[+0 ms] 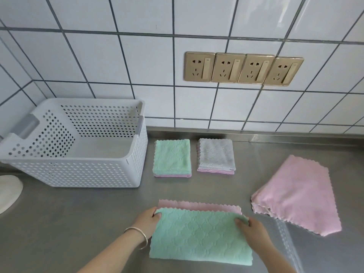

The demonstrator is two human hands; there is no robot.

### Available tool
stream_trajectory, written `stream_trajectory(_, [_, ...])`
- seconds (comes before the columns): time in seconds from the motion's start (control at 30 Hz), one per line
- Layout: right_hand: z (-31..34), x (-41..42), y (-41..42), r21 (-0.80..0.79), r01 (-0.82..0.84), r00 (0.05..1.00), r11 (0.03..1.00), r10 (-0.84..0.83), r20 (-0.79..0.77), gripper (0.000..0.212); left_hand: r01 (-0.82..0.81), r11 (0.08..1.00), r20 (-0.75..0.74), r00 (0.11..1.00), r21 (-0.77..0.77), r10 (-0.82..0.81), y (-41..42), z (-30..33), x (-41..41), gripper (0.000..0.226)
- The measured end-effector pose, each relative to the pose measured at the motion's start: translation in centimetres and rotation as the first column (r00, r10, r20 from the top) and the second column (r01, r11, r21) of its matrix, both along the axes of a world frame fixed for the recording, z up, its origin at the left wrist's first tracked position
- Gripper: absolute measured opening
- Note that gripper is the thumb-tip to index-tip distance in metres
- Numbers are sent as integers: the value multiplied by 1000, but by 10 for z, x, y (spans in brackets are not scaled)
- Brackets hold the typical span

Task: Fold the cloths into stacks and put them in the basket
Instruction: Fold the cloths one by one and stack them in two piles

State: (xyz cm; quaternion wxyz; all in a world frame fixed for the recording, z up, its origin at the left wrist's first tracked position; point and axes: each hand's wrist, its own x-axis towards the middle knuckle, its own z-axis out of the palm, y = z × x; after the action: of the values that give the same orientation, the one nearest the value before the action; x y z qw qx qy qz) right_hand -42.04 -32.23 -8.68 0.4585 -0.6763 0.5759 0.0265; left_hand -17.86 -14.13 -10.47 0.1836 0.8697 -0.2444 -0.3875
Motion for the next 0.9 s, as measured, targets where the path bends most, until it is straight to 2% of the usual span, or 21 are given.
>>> stream_trajectory(0.17, [-9,13,-12,-62,13,999,998,-15,-28,31,-56,998,-18,998,9,56,-8,-14,11,35])
stream_trajectory(0.5, [-22,18,-15,-118,105,994,987,-108,-17,34,-63,997,86,995,39,59,-27,-23,13,38])
stream_trajectory(0.6, [-23,17,-18,-109,131,991,985,-131,4,26,-88,995,94,992,51,83,-27,-26,13,38])
stream_trajectory(0.73, [-20,10,-14,-94,187,981,978,-181,74,37,-161,986,232,958,-41,167,-24,-22,8,30])
stream_trajectory(0.8, [-17,6,-9,-124,200,979,972,-193,68,39,-100,988,358,924,-121,138,-22,-23,2,37])
stream_trajectory(0.9, [-19,-2,1,-170,197,980,965,-200,-1,41,201,973,497,860,-115,-119,-23,-22,-14,45])
